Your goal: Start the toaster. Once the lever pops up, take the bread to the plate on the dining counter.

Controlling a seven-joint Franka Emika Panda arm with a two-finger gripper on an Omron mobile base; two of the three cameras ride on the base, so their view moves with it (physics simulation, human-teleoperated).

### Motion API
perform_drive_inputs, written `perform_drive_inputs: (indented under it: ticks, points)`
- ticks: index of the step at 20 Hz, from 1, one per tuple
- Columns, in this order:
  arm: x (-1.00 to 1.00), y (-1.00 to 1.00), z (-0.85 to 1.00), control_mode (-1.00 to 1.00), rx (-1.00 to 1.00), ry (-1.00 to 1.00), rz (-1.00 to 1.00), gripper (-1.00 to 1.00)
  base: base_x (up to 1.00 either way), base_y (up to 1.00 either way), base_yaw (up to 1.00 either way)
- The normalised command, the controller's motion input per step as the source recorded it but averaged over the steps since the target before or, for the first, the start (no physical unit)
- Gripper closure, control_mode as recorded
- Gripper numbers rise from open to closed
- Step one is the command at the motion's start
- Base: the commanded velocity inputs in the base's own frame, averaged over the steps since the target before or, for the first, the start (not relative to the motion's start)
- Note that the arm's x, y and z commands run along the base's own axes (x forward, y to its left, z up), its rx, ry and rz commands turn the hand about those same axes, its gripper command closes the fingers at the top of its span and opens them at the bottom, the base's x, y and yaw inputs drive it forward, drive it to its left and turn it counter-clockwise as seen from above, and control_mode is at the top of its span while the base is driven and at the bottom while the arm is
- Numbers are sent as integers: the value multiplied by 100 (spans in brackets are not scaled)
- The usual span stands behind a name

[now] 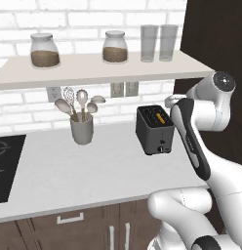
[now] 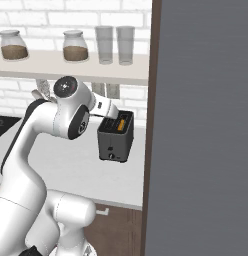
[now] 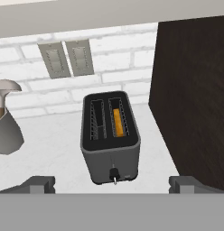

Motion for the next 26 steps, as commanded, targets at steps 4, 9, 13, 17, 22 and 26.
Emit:
perform_drive_inputs:
  ticks: [4,9,13,17,22,26]
  points:
    - [0,0,0,-100,0,0,0,-100,0,0,0]
    - [0,0,0,-100,0,0,0,-100,0,0,0]
    - [0,0,0,-100,0,0,0,-100,0,0,0]
    - [0,0,0,-100,0,0,0,-100,0,0,0]
    - [0,0,0,-100,0,0,0,-100,0,0,0]
    - [0,0,0,-100,0,0,0,-100,0,0,0]
